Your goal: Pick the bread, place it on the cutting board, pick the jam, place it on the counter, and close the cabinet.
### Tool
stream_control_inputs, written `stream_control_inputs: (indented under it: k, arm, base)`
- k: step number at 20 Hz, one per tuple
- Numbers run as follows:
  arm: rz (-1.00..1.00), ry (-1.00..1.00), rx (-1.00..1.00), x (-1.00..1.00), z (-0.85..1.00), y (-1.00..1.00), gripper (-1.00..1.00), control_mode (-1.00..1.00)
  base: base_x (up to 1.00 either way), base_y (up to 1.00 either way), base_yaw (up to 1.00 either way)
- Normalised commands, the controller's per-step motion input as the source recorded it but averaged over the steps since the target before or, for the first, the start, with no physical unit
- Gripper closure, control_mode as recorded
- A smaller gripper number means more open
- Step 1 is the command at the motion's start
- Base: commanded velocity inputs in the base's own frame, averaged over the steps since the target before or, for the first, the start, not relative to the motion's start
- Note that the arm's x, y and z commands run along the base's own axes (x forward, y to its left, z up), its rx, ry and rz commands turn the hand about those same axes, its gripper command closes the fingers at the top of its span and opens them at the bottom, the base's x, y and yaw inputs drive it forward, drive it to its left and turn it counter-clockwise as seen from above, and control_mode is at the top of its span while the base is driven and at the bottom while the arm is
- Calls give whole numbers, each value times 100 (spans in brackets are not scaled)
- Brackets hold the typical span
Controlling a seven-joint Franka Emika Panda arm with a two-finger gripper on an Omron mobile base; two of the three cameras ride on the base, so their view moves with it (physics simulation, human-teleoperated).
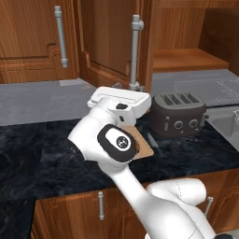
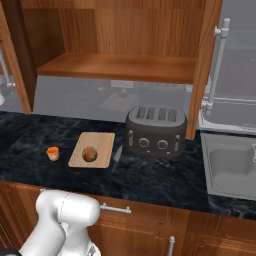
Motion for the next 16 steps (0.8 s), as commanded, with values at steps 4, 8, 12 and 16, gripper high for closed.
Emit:
stream_control_inputs:
  k: [4,8,12,16]
  arm:
    - [0,0,0,19,0,-34,-100,-100]
    - [3,0,0,17,0,-24,-100,-100]
    - [3,0,0,17,0,-25,-100,-100]
    - [3,0,0,19,0,-27,-100,-100]
  base:
    - [0,0,0]
    - [0,0,0]
    - [0,0,0]
    - [0,0,0]
